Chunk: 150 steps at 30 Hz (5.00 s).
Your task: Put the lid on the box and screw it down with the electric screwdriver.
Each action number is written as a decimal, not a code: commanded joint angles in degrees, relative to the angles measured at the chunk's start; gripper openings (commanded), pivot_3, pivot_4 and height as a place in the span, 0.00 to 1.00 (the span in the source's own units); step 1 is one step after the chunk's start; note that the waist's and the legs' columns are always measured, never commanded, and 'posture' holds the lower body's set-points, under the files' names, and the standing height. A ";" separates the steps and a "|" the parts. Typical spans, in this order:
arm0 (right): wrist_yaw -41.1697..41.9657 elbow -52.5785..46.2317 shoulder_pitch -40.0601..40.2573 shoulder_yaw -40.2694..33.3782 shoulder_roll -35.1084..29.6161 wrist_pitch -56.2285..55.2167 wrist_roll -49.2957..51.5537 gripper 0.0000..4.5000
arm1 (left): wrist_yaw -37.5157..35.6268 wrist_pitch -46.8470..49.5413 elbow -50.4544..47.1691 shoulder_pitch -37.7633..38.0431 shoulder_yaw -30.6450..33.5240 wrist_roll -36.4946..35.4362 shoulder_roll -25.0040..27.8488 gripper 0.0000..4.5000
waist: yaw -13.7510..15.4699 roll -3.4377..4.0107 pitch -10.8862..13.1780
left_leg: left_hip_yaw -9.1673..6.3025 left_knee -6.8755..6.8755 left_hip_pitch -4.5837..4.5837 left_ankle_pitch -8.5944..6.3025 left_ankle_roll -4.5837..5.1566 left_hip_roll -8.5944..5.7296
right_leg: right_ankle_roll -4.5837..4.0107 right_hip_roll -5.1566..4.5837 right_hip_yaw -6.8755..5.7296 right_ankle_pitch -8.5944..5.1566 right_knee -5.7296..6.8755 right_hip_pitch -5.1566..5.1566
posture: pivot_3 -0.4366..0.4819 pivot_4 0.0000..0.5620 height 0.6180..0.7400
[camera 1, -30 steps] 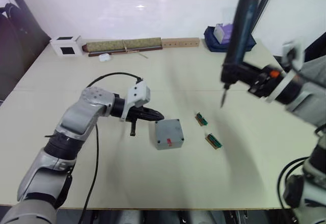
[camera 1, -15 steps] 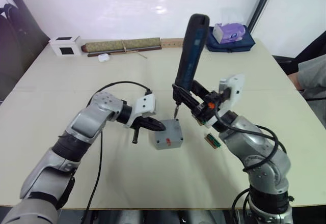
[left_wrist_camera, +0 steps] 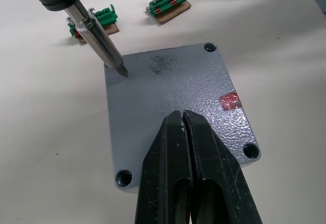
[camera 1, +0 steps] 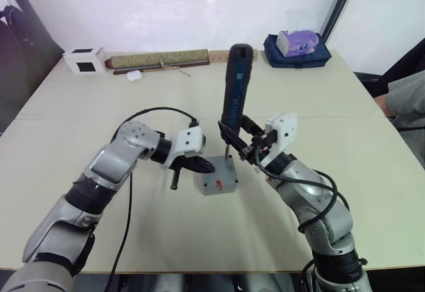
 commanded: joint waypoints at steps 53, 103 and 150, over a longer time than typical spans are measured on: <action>2.83 10.93 8.28 6.01 -0.44 -0.02 -8.66 0.39 | -0.68 -2.72 3.37 2.31 -2.56 4.49 0.95 0.00 | -0.11 -0.73 -2.08 | -0.03 -0.68 2.17 -0.17 0.27 0.13 | -0.40 0.06 -0.04 -0.39 -0.53 2.08 | 0.48 0.27 1.00; -29.99 0.46 -22.07 -38.25 -19.16 50.57 51.83 0.39 | 4.66 12.62 3.33 0.22 13.15 -13.76 -9.16 0.00 | 0.27 0.15 -1.07 | -0.20 -0.89 0.01 -0.14 0.25 0.15 | -0.17 -0.17 -0.18 -0.21 -0.77 0.07 | 0.48 0.27 1.00; 3.48 12.66 -0.51 -27.46 -58.74 58.01 31.48 0.99 | -1.16 4.33 2.79 0.94 6.36 -12.33 -1.96 0.00 | 0.11 0.31 -0.80 | 0.02 -0.55 0.10 -0.16 0.28 0.04 | -0.04 0.00 -0.05 -0.17 -0.83 0.26 | 0.48 0.27 1.00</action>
